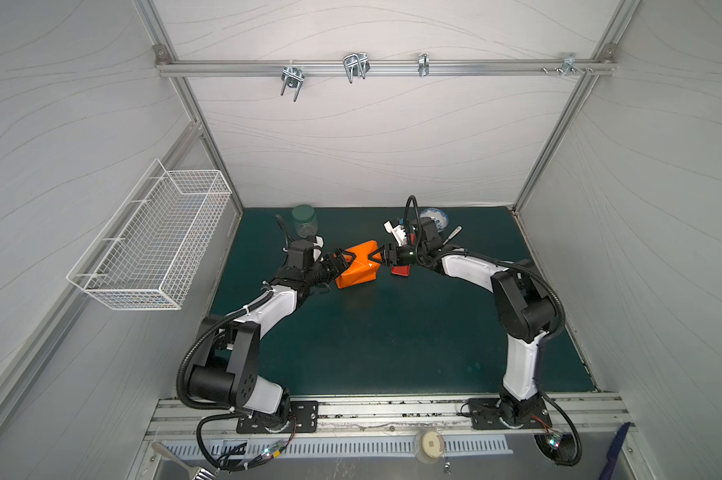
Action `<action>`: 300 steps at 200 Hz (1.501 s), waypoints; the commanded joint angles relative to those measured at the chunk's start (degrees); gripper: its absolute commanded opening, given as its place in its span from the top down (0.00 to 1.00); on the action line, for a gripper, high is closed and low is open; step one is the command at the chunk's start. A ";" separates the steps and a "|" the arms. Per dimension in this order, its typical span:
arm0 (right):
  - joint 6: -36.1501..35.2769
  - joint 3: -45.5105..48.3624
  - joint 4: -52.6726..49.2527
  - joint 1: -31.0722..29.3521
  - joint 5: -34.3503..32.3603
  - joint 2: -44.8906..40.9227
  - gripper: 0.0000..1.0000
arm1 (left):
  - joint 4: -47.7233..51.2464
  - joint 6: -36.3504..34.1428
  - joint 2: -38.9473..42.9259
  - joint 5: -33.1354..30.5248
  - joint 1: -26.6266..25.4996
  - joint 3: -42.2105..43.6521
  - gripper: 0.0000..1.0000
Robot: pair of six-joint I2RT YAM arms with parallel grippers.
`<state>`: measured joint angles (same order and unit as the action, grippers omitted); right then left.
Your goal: Wrap the gift box in paper
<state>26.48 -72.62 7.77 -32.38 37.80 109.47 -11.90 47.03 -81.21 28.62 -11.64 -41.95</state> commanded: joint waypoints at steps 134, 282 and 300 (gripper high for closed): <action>11.59 13.30 -3.54 -7.59 -13.36 -14.81 0.33 | 3.06 -2.93 3.23 2.59 -4.84 3.70 0.05; -19.14 24.34 -15.70 3.63 -65.26 -36.88 0.01 | 5.98 -32.75 23.23 -41.35 3.14 9.47 0.01; -21.58 30.53 -7.94 8.78 -68.60 -37.61 0.01 | -2.55 -40.84 24.60 -45.55 4.81 14.44 0.01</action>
<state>13.93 -49.50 -7.03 -28.69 -13.85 71.02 -6.07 20.64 -57.58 -1.72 -8.78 -32.53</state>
